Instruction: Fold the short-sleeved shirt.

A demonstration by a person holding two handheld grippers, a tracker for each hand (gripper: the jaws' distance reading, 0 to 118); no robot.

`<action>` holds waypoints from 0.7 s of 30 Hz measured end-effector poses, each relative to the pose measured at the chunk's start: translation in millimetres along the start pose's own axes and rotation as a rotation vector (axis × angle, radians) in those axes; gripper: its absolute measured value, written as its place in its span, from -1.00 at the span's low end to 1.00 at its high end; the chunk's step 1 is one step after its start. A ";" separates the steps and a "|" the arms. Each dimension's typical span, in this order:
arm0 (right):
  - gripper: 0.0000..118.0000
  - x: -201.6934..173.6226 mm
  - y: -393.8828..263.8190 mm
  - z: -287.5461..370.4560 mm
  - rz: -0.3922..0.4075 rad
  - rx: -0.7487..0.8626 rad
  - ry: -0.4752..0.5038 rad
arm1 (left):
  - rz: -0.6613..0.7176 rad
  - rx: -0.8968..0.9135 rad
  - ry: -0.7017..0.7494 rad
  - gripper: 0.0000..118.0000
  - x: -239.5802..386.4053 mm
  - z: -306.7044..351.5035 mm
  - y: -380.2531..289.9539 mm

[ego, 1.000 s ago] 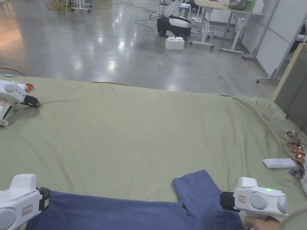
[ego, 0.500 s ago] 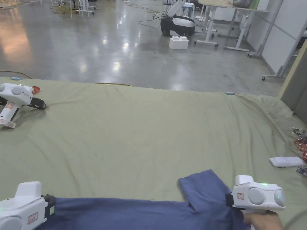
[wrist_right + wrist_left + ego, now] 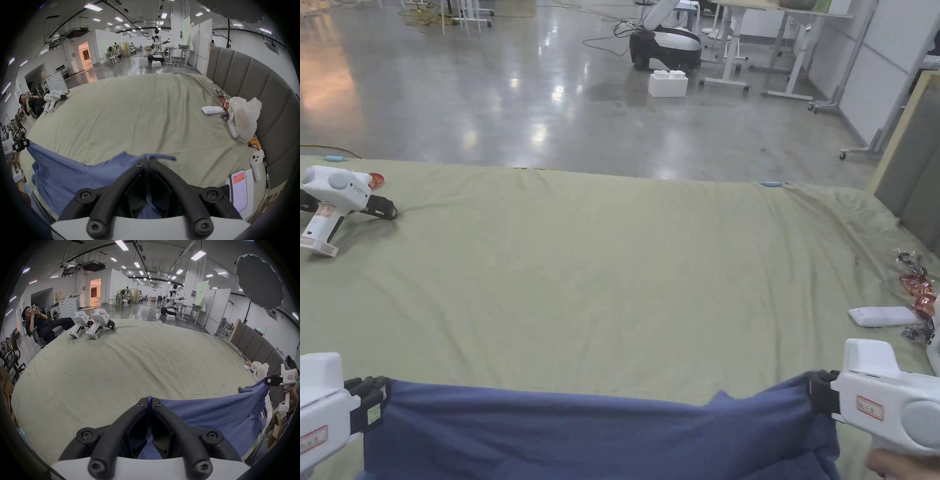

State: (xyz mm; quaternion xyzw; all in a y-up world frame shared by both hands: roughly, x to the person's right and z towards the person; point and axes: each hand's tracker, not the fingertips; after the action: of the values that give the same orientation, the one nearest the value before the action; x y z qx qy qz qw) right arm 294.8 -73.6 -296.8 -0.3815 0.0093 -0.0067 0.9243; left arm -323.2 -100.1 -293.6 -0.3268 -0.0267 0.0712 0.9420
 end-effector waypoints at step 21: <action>-1.00 -10.6 -154.7 65.6 0.152 -0.285 -0.067 | 0.028 -0.246 -0.009 -0.99 -20.5 65.4 -135.0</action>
State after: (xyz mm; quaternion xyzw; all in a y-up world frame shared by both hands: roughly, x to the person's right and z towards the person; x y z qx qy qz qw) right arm 284.9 -136.8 -141.0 -0.5069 0.0083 0.0770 0.8585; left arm -334.0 -168.0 -158.8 -0.4402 -0.0349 0.0819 0.8935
